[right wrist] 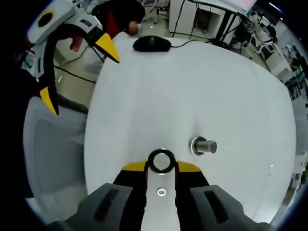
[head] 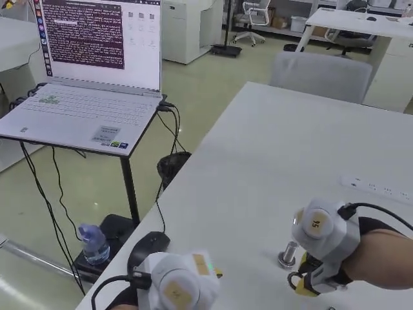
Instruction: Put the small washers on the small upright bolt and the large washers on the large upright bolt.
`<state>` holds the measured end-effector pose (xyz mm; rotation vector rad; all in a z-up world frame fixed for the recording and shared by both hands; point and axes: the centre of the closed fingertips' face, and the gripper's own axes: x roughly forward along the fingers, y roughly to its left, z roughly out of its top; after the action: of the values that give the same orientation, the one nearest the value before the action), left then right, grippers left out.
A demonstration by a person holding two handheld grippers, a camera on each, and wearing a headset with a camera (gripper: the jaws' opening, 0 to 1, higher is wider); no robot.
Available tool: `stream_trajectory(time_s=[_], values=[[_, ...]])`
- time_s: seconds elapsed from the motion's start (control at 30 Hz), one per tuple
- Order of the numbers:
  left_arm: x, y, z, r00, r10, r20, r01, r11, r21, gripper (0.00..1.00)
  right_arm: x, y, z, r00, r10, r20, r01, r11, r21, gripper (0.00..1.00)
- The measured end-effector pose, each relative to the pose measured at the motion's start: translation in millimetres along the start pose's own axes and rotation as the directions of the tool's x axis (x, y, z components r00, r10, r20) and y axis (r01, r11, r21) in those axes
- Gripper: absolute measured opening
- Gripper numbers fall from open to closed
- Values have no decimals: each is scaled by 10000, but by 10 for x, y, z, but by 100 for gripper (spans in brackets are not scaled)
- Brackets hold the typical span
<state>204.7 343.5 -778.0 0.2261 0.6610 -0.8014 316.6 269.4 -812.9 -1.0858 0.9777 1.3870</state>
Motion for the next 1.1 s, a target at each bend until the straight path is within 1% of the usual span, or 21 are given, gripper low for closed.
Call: stream_trajectory(time_s=[0.07,0.2,0.33,0.47,0.57,0.73,0.83,0.97,1.1], values=[[2,6,-4,10000,6,-4,-6,10000,-36,76,-40,-38,-6,10000,-28,-2,28,10000,50,21],[7,8,-28,9999,-31,-106,31,10000,28,76,-113,-145,3,9997,-135,178,129,9993,345,21],[13,22,-17,10000,-23,-45,23,10000,30,78,-156,-241,-12,9993,-265,276,247,9978,621,21],[23,38,10,10000,-62,60,62,10000,-47,80,-193,-326,-11,9988,-363,329,338,9968,726,21],[35,44,6,10000,-96,13,96,9999,-63,80,-208,-384,1,9985,-439,333,413,9962,761,21],[66,40,14,9999,-162,-46,162,9999,-15,80,-224,-484,49,9973,-592,433,557,9953,792,21],[88,34,10,9997,-178,-164,180,9998,115,79,-228,-564,84,9963,-692,502,650,9945,819,21],[96,26,23,9996,-223,-174,225,9997,99,79,-217,-609,125,9962,-707,499,669,9949,753,21],[100,28,28,9996,-234,-168,236,9997,119,78,-165,-644,133,9967,-696,417,664,9951,737,21]])
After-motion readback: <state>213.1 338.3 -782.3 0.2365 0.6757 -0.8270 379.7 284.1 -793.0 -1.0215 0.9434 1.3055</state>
